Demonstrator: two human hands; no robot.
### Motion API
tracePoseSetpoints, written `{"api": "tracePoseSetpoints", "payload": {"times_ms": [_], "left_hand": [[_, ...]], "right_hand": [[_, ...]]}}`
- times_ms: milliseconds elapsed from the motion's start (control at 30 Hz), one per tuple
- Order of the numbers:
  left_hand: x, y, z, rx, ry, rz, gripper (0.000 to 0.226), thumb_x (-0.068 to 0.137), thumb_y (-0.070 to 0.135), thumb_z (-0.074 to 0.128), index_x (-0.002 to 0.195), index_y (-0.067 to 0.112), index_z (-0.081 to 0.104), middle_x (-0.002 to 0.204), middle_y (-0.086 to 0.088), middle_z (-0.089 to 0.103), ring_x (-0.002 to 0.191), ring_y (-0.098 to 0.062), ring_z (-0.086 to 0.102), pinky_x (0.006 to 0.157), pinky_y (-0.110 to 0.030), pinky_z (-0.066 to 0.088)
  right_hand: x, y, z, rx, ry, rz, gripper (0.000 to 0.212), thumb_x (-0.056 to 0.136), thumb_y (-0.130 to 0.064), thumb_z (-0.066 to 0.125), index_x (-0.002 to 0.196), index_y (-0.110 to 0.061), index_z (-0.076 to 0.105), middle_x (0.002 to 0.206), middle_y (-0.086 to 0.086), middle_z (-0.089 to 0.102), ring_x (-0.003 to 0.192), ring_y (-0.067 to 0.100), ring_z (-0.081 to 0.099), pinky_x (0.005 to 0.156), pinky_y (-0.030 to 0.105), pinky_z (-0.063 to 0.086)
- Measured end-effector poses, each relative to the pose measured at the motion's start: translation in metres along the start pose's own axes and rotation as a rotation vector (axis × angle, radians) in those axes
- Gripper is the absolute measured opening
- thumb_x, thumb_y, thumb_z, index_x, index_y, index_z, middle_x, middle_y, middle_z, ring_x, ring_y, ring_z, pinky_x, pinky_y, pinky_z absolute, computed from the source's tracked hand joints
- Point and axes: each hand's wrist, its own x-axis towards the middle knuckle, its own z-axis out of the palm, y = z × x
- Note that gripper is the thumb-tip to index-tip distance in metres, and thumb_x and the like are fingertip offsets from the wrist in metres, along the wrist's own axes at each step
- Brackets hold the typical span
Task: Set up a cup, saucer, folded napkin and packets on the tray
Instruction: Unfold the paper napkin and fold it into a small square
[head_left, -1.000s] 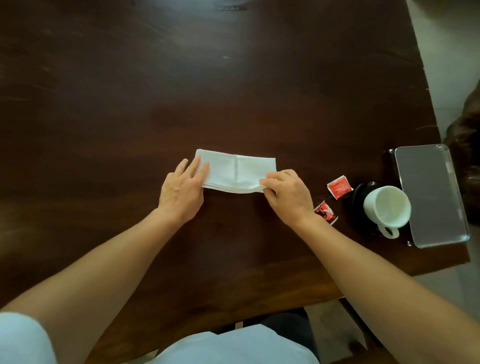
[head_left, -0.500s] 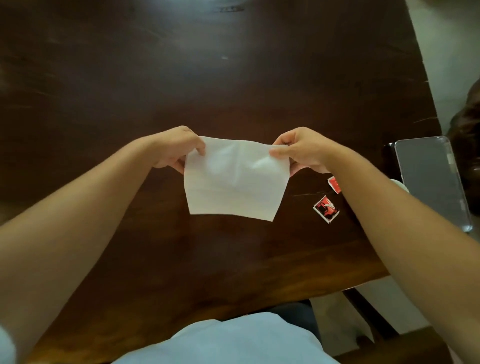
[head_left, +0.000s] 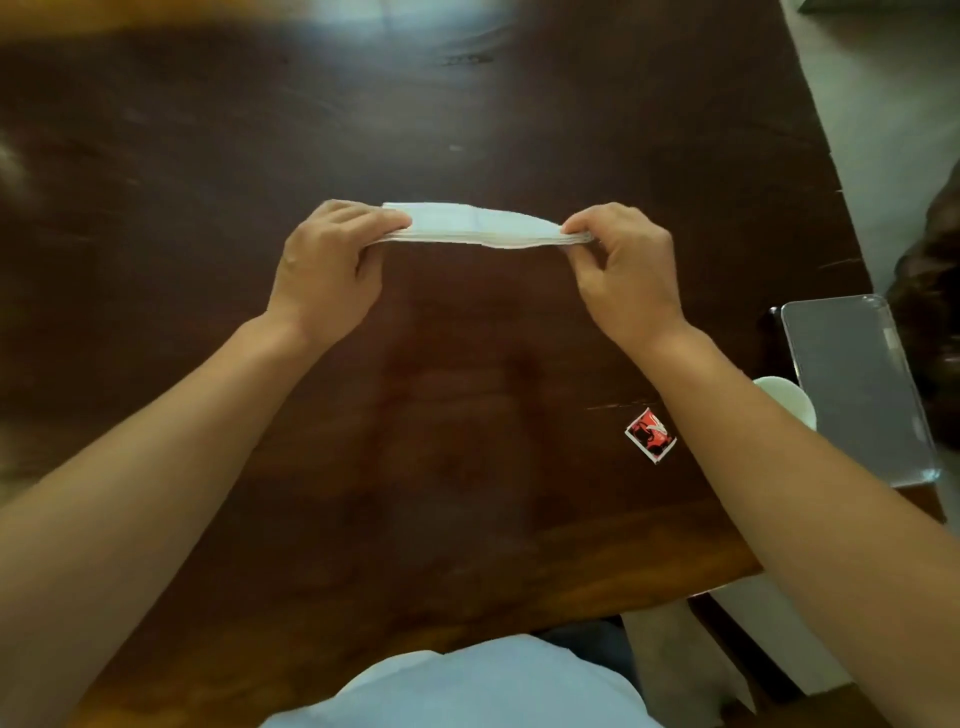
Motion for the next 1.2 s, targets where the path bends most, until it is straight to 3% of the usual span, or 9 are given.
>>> {"api": "tracePoseSetpoints", "payload": {"times_ms": [100,300,400,500,600,800,933,1067,1200], "left_hand": [[-0.033,-0.001,0.013,0.062,-0.136,-0.048,0.042,0.085,-0.012,0.053,0.117,0.005,0.075,0.115,-0.015,0.074,0.111,-0.039,0.065,0.096,-0.047,0.053],[-0.118,-0.009,0.058,0.068,-0.873,-0.294,0.031,0.101,0.014,0.053,0.115,0.027,0.077,0.115,-0.003,0.076,0.109,-0.027,0.070,0.093,-0.043,0.056],[-0.139,-0.016,0.071,0.022,-1.075,-0.436,0.030,0.100,0.015,0.054,0.114,0.029,0.076,0.113,0.002,0.074,0.105,-0.023,0.069,0.094,-0.040,0.056],[-0.139,-0.025,0.076,-0.103,-0.990,-0.606,0.022,0.099,0.017,0.056,0.103,0.020,0.077,0.100,-0.001,0.074,0.095,-0.022,0.068,0.077,-0.033,0.056],[-0.130,-0.034,0.077,-0.214,-0.783,-0.718,0.017,0.097,0.028,0.062,0.096,0.016,0.074,0.088,0.000,0.072,0.082,-0.013,0.066,0.060,-0.026,0.046],[-0.118,-0.042,0.099,-0.738,-0.170,-1.004,0.007,0.098,0.034,0.063,0.102,0.029,0.066,0.105,0.009,0.069,0.094,-0.007,0.069,0.068,-0.019,0.056],[-0.124,-0.040,0.125,-0.703,-0.197,-1.056,0.016,0.101,0.040,0.057,0.104,0.026,0.063,0.104,0.006,0.070,0.090,-0.008,0.072,0.069,-0.027,0.060],[-0.123,-0.039,0.141,-0.395,-0.228,-0.993,0.025,0.104,0.046,0.046,0.088,0.027,0.051,0.090,0.010,0.063,0.079,-0.008,0.064,0.058,-0.027,0.050],[-0.122,-0.040,0.150,-0.286,-0.196,-0.923,0.032,0.106,0.044,0.040,0.081,0.023,0.041,0.075,0.006,0.055,0.062,-0.011,0.054,0.047,-0.029,0.039]], "right_hand": [[-0.031,0.004,0.014,-0.028,-0.122,0.024,0.012,0.087,-0.003,0.066,0.097,-0.005,0.073,0.098,0.011,0.072,0.096,0.030,0.064,0.083,0.037,0.050],[-0.117,0.015,0.057,-0.070,-0.724,0.309,0.007,0.093,-0.014,0.060,0.093,-0.015,0.067,0.094,0.006,0.067,0.089,0.029,0.062,0.072,0.037,0.050],[-0.138,0.018,0.067,-0.003,-0.976,0.395,0.008,0.096,-0.019,0.060,0.093,-0.026,0.060,0.093,-0.001,0.061,0.086,0.022,0.062,0.069,0.031,0.046],[-0.135,0.022,0.072,0.049,-0.992,0.476,0.002,0.097,-0.023,0.060,0.098,-0.025,0.061,0.098,-0.001,0.061,0.091,0.019,0.061,0.071,0.029,0.044],[-0.120,0.028,0.079,0.069,-0.822,0.539,0.015,0.098,-0.027,0.058,0.110,-0.020,0.064,0.102,-0.002,0.060,0.095,0.016,0.059,0.073,0.030,0.042],[-0.095,0.031,0.110,0.466,-0.355,0.795,0.017,0.092,-0.036,0.068,0.100,-0.023,0.061,0.094,-0.007,0.069,0.079,0.002,0.066,0.053,0.011,0.045],[-0.112,0.033,0.132,0.371,-0.440,0.897,0.012,0.098,-0.034,0.058,0.099,-0.022,0.059,0.096,-0.006,0.067,0.083,0.007,0.066,0.061,0.025,0.055],[-0.121,0.037,0.144,0.148,-0.424,0.873,0.020,0.105,-0.039,0.037,0.097,-0.023,0.048,0.087,-0.007,0.057,0.077,0.009,0.057,0.052,0.026,0.041],[-0.119,0.040,0.157,-0.101,-0.432,0.827,0.024,0.107,-0.037,0.026,0.095,-0.021,0.040,0.081,0.000,0.058,0.077,0.027,0.059,0.060,0.040,0.043]]}}
